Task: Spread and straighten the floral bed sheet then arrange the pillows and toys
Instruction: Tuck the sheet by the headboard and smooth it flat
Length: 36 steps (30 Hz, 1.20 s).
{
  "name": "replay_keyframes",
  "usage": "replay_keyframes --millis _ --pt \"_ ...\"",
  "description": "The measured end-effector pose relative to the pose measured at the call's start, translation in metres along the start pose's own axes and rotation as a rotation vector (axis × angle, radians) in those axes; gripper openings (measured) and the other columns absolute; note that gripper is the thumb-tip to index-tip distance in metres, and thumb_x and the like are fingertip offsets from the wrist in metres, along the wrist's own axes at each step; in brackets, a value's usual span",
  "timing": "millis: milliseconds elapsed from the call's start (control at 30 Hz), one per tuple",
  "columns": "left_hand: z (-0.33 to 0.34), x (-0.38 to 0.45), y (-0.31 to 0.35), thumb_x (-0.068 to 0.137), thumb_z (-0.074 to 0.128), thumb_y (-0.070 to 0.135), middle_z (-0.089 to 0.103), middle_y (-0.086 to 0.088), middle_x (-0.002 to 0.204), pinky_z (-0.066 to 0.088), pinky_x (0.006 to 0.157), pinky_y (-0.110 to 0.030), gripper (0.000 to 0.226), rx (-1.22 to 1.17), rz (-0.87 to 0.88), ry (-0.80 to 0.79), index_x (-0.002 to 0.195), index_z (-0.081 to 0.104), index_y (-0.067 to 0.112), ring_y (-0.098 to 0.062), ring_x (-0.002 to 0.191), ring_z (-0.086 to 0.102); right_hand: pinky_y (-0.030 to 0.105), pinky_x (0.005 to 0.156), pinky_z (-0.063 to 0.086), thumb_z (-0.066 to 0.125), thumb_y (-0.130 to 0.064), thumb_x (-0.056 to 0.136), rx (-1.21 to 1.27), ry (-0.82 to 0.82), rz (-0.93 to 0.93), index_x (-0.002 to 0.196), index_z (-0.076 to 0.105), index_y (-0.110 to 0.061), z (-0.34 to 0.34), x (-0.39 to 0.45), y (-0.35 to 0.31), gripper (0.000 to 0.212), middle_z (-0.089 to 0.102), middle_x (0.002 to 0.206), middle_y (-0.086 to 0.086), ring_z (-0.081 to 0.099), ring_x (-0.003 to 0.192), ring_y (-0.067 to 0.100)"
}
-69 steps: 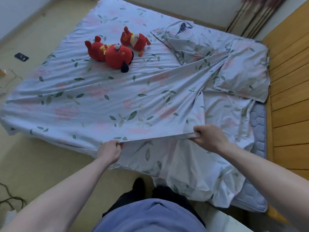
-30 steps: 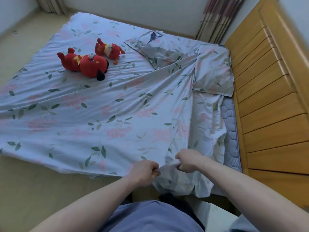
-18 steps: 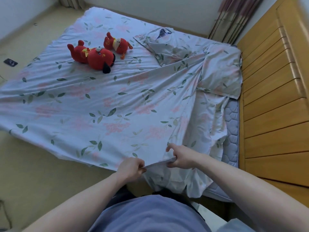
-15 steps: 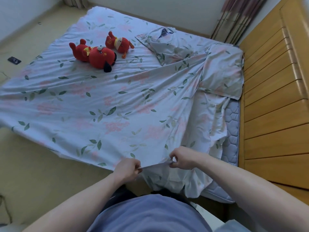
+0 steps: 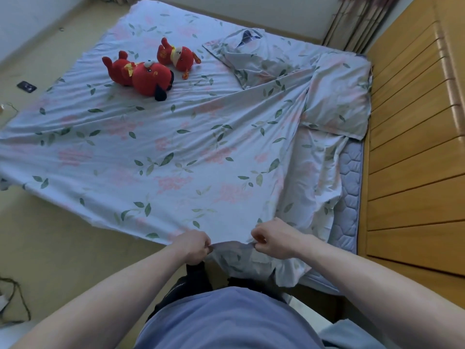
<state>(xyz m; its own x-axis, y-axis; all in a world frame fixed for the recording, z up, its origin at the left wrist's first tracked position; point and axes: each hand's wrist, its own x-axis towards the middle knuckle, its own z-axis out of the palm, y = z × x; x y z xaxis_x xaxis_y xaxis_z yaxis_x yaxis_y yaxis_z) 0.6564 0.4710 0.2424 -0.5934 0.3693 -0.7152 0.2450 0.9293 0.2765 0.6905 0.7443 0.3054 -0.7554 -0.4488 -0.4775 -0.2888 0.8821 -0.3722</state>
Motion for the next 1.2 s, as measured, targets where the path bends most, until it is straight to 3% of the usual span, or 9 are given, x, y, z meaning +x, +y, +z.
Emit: replay_keyframes --millis 133,300,533,633,767,867,967,1133,1200 --pt "-0.023 0.006 0.008 0.091 0.061 0.034 0.068 0.012 0.101 0.05 0.078 -0.03 0.012 -0.077 0.029 -0.221 0.099 0.07 0.031 -0.013 0.095 0.063 0.041 0.063 0.044 0.056 -0.027 0.085 0.097 0.078 0.041 0.068 0.04 -0.015 0.012 -0.011 0.002 0.026 0.051 0.068 0.003 0.047 0.064 0.022" --pt "-0.059 0.02 0.061 0.095 0.056 0.03 0.067 0.006 0.124 0.053 0.088 -0.028 0.033 -0.655 0.049 -0.215 0.124 0.069 0.023 -0.013 0.106 0.068 0.027 0.055 0.034 0.065 -0.019 0.079 0.243 0.276 0.039 0.061 0.04 -0.016 0.025 -0.02 -0.003 0.031 0.045 0.062 -0.005 0.043 0.061 0.018" --pt "-0.034 0.033 0.104 0.084 0.071 0.027 0.052 0.002 0.068 0.037 0.054 -0.025 0.016 -0.766 0.004 -0.236 0.076 0.063 0.015 -0.009 0.051 0.045 0.02 0.053 0.033 0.084 -0.033 0.08 0.457 0.423 0.184 0.064 0.042 -0.02 0.038 -0.029 0.002 0.047 0.051 0.058 -0.006 0.045 0.057 0.014" --pt "-0.027 0.027 0.112 0.091 0.069 0.03 0.059 0.011 0.067 0.043 0.051 -0.015 0.013 -0.864 0.154 -0.111 0.081 0.067 0.022 0.002 0.053 0.054 0.022 0.058 0.047 0.083 -0.033 0.08 0.545 0.395 0.217 0.072 0.054 -0.022 0.037 -0.044 0.013 0.032 0.061 0.067 -0.006 0.058 0.065 0.013" --pt "-0.027 0.018 0.134 0.096 0.063 0.035 0.053 0.009 0.071 0.039 0.063 -0.025 0.022 -0.645 0.328 0.091 0.081 0.055 0.021 -0.006 0.063 0.047 0.034 0.072 0.058 0.071 -0.019 0.086 0.901 0.364 0.546 0.097 0.064 -0.027 0.035 -0.061 0.039 0.015 0.071 0.092 -0.003 0.068 0.078 0.012" --pt "-0.02 0.013 0.146 0.095 0.062 0.032 0.041 0.005 0.067 0.037 0.065 -0.035 0.032 -0.46 0.399 0.147 0.074 0.041 0.02 -0.016 0.064 0.038 0.033 0.065 0.058 0.061 -0.048 0.097 1.378 0.246 0.833 0.114 0.067 -0.02 0.023 -0.056 0.054 0.033 0.077 0.101 0.005 0.073 0.081 0.021" --pt "-0.011 0.008 0.157 0.096 0.061 0.034 0.052 0.003 0.073 0.044 0.071 -0.037 0.027 -0.365 0.443 0.119 0.077 0.046 0.02 -0.021 0.07 0.047 0.029 0.06 0.06 0.062 -0.072 0.084 1.411 0.174 0.905 0.106 0.074 -0.021 0.011 -0.042 0.064 0.056 0.079 0.095 -0.003 0.077 0.083 0.02" --pt "-0.003 0.002 0.175 0.097 0.06 0.033 0.061 0.001 0.083 0.049 0.075 -0.039 0.024 -0.406 0.452 0.065 0.075 0.051 0.027 -0.022 0.076 0.055 0.034 0.068 0.064 0.069 -0.021 0.084 1.164 0.103 0.89 0.094 0.072 -0.016 0.011 -0.028 0.067 0.011 0.076 0.081 0.002 0.074 0.072 0.016" --pt "0.0 0.0 0.172 0.096 0.061 0.037 0.068 0.003 0.092 0.052 0.074 -0.034 0.016 -0.471 0.457 0.009 0.089 0.064 0.023 -0.016 0.074 0.06 0.037 0.072 0.065 0.057 -0.011 0.087 1.129 0.06 0.903 0.104 0.071 -0.01 0.018 -0.03 0.069 0.022 0.078 0.091 0.009 0.076 0.082 0.022"
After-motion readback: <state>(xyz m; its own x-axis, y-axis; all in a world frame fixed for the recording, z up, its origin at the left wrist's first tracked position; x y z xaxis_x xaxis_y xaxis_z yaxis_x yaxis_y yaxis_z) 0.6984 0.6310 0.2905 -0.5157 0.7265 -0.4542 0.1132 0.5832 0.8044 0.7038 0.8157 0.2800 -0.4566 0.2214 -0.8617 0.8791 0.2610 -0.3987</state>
